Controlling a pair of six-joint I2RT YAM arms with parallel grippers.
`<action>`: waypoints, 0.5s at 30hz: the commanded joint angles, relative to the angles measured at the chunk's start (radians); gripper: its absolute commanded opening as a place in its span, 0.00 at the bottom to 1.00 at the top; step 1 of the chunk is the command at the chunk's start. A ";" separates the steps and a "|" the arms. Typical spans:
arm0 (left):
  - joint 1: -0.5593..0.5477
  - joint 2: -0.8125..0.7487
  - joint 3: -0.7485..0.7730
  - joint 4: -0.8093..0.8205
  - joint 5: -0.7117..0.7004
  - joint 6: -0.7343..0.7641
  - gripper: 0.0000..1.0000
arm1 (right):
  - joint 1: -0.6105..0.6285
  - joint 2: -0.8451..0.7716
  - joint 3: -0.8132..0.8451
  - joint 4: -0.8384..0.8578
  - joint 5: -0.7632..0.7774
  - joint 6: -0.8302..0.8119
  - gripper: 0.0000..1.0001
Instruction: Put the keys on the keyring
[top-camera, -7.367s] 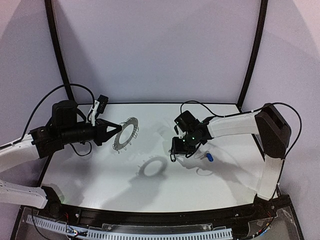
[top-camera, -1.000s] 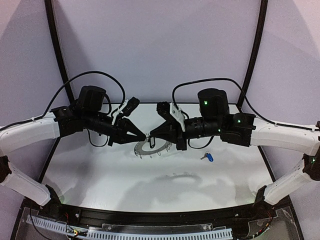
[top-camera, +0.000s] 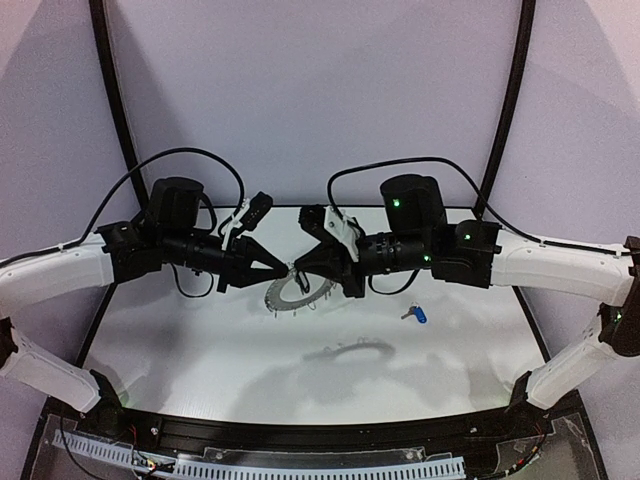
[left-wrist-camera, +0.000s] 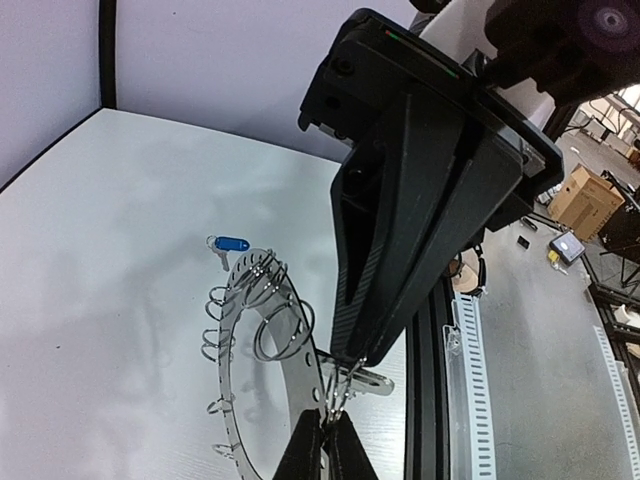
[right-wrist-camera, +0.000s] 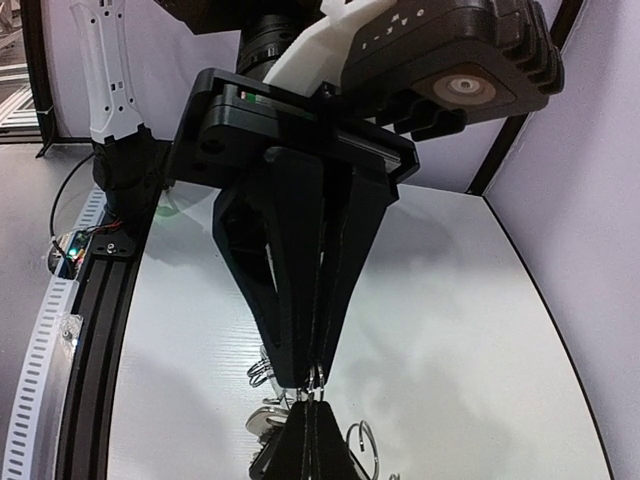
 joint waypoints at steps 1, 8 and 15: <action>-0.003 -0.044 0.005 0.165 -0.002 -0.042 0.01 | 0.022 0.024 -0.003 -0.006 -0.038 0.005 0.00; -0.005 -0.046 -0.012 0.244 -0.198 -0.136 0.01 | 0.025 0.058 -0.028 0.206 0.085 0.162 0.00; -0.005 -0.038 -0.004 0.238 -0.378 -0.176 0.01 | 0.051 0.130 0.019 0.272 0.127 0.179 0.00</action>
